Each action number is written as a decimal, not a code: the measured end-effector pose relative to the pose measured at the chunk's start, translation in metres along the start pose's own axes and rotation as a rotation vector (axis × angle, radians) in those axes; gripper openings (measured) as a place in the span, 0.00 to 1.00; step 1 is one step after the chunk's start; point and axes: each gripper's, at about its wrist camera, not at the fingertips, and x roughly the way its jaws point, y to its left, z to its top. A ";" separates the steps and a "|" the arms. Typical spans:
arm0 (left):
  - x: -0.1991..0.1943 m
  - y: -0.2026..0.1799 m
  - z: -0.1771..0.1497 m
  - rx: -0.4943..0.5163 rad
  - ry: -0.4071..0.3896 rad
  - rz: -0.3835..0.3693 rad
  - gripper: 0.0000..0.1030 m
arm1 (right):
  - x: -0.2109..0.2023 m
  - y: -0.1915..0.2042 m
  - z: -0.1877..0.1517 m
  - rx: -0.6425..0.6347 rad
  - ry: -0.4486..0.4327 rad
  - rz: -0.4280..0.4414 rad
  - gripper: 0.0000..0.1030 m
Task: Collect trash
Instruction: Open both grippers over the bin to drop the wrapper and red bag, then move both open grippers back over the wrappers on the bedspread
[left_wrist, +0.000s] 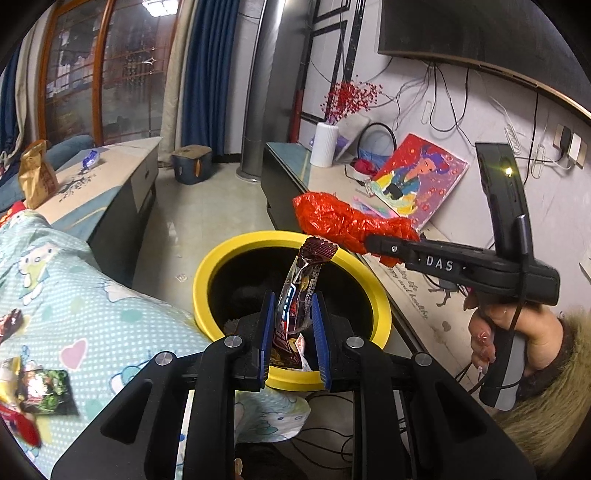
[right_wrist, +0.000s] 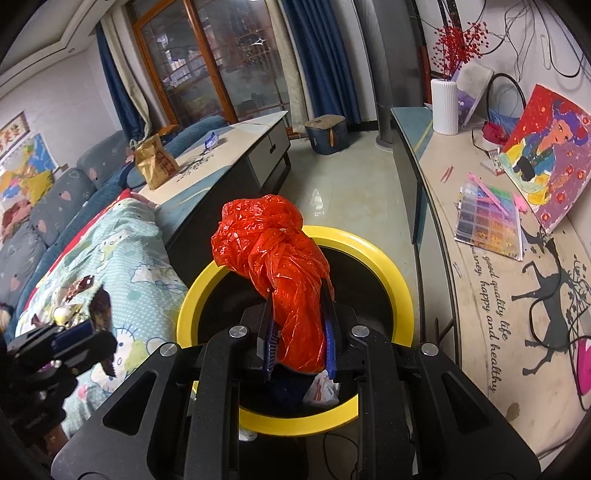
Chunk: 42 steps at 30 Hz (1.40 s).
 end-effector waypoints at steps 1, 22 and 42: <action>0.002 0.001 0.000 -0.001 0.005 -0.003 0.19 | 0.001 0.000 0.000 0.001 0.001 -0.001 0.14; 0.012 0.024 0.005 -0.132 -0.032 0.033 0.92 | -0.001 0.002 0.000 -0.004 -0.020 -0.032 0.60; -0.071 0.058 -0.003 -0.207 -0.169 0.173 0.94 | -0.021 0.050 0.002 -0.116 -0.085 0.042 0.68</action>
